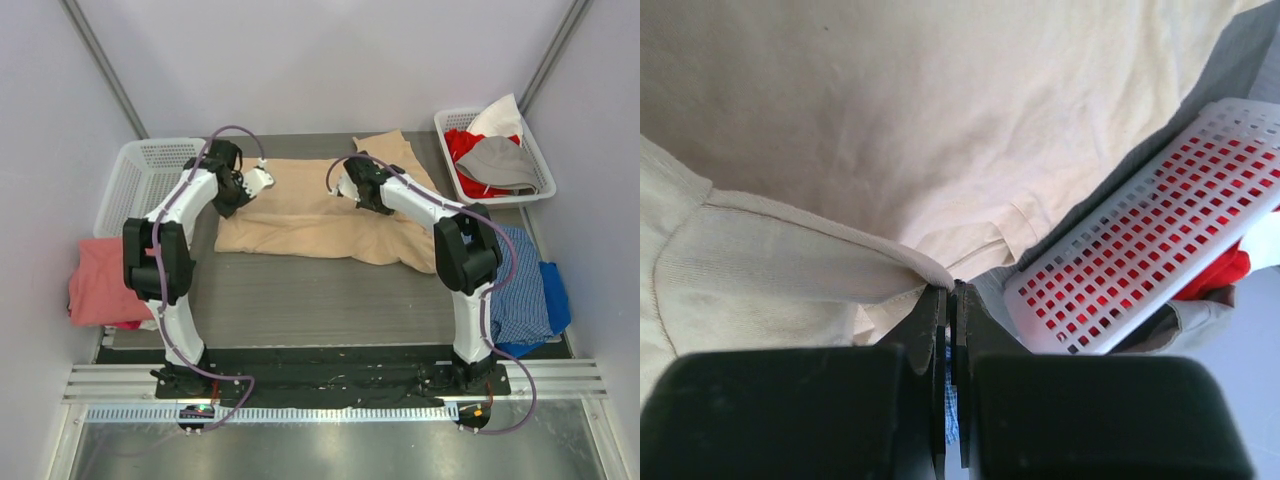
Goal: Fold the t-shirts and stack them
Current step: Fold the flattened tshirt in 1/3 of the way
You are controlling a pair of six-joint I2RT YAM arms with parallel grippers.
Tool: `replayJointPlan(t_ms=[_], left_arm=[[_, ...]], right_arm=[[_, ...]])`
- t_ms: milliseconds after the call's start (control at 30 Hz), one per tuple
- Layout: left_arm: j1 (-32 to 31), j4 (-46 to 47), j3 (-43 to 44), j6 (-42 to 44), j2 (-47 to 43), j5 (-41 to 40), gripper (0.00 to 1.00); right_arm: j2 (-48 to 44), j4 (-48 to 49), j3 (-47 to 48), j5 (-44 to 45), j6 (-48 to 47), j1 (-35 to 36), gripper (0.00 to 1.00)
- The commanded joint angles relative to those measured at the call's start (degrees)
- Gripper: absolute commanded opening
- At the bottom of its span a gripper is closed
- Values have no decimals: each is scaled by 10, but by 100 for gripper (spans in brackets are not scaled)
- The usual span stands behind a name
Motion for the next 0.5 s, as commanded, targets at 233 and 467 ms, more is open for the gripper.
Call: replayJointPlan(t_ms=[233,467], left_arm=[[4,-24,25,2,27,-4,0],[4,-26,-24,27,-1,-20,0]], right_arm=[[-6,16,5,14,7,-2,1],[-11,24,-9,25,7,-3,1]])
